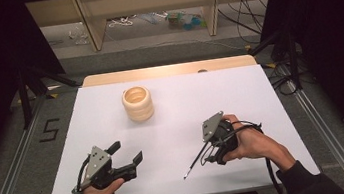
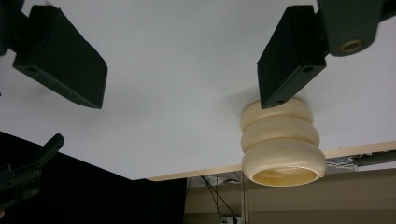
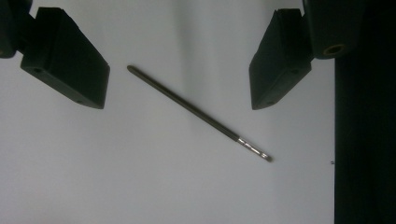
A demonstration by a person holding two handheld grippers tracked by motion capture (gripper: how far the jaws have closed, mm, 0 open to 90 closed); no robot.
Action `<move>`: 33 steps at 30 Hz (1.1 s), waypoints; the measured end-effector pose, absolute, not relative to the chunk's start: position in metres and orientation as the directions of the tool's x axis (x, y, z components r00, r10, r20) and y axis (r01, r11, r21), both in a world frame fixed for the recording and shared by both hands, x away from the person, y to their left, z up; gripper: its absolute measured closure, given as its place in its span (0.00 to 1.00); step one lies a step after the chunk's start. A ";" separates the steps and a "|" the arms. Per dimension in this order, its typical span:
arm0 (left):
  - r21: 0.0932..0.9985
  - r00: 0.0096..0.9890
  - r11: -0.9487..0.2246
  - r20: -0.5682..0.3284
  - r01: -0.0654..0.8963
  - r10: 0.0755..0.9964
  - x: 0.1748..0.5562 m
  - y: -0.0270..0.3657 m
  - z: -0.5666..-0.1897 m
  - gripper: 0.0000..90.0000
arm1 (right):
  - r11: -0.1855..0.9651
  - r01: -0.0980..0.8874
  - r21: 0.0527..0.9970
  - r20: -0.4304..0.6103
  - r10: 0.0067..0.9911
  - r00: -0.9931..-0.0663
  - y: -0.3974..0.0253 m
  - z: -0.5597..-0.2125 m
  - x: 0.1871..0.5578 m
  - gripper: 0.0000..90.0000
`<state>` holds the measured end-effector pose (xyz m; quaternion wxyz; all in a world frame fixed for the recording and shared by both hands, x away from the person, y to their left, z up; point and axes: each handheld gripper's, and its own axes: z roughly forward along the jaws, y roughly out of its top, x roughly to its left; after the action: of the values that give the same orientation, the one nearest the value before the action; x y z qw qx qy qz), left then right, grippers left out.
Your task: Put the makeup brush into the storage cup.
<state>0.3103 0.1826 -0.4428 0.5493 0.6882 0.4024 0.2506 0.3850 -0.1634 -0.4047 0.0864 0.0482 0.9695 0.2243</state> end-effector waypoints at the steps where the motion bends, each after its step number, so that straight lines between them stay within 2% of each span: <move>1: 0.958 0.551 -0.073 -0.097 0.278 0.829 0.310 0.183 -0.443 0.18 | 0.893 0.049 0.446 -0.146 0.126 -0.981 -0.163 -0.406 0.386 0.24; 8: 0.958 0.551 -0.070 -0.099 0.277 0.829 0.310 0.182 -0.443 0.18 | 0.912 0.038 0.408 -0.130 0.099 -0.987 -0.156 -0.410 0.388 0.26; 15: 0.958 0.550 -0.069 -0.099 0.277 0.829 0.311 0.182 -0.443 0.18 | 0.929 -0.006 0.371 -0.163 0.058 -0.985 -0.150 -0.415 0.392 0.27; 30: 0.958 0.550 -0.069 -0.100 0.278 0.829 0.311 0.183 -0.443 0.18 | 0.939 -0.054 0.340 -0.146 -0.004 -0.989 -0.136 -0.422 0.401 0.29; 33: 0.958 0.550 -0.071 -0.098 0.278 0.829 0.311 0.183 -0.443 0.18 | 0.941 -0.029 0.338 -0.122 0.014 -0.992 -0.134 -0.424 0.401 0.29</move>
<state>0.3108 0.1829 -0.4428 0.5498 0.6876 0.4026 0.2506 0.4007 -0.1344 -0.4244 0.0612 -0.0038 0.9832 0.1721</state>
